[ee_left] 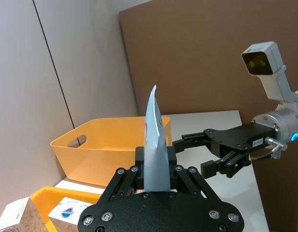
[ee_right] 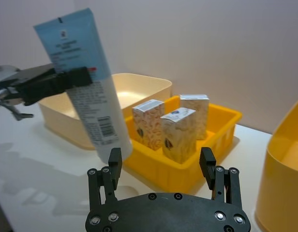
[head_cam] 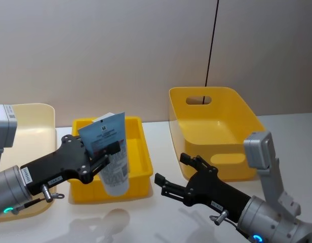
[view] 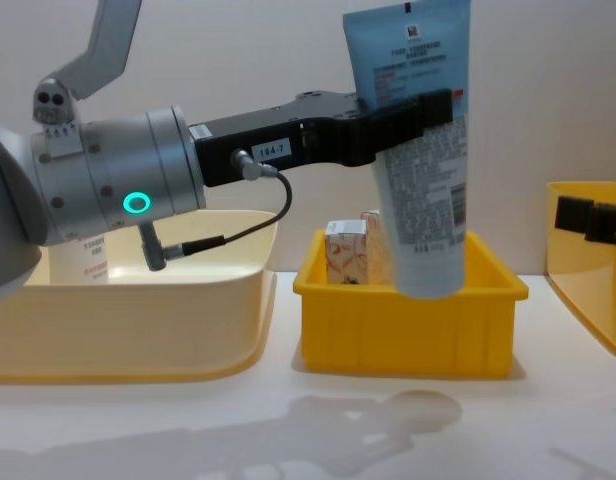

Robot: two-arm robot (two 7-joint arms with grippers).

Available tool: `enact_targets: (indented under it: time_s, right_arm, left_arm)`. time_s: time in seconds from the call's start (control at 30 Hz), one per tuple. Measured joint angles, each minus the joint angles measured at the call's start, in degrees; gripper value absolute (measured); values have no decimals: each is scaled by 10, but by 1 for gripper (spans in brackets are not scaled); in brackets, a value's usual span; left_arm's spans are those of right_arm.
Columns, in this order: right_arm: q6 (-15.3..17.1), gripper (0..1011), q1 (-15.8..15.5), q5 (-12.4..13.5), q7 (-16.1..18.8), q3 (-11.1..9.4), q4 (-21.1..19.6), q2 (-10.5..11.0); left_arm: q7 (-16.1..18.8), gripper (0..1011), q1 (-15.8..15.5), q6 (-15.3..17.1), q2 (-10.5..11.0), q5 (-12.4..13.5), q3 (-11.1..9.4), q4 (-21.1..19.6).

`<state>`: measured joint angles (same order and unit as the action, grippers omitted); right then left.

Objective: Bimanual collaborative sorting of washing and personal care products

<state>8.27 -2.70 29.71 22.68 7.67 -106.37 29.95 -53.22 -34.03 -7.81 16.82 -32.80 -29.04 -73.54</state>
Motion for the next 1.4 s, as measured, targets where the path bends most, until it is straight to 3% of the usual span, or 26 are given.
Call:
enact_targets:
  time_s: [0.2,0.67,1.07,1.33,1.4]
  right_arm:
    - [11,1001,21,22,41,3,3,19]
    - [21,1001,76,26,90,36,32,38]
    - [21,1001,136,3,128,85,77,47]
    - [11,1001,166,-13,139,109,106,40]
    - [3,1001,184,-23,144,124,126,33]
  left_arm:
    - [0,240,0,0,0,0,0,0]
    - [0,239,0,0,0,0,-1,0]
    - [0,239,0,0,0,0,-1,0]
    - [0,239,0,0,0,0,-1,0]
    - [0,239,0,0,0,0,-1,0]
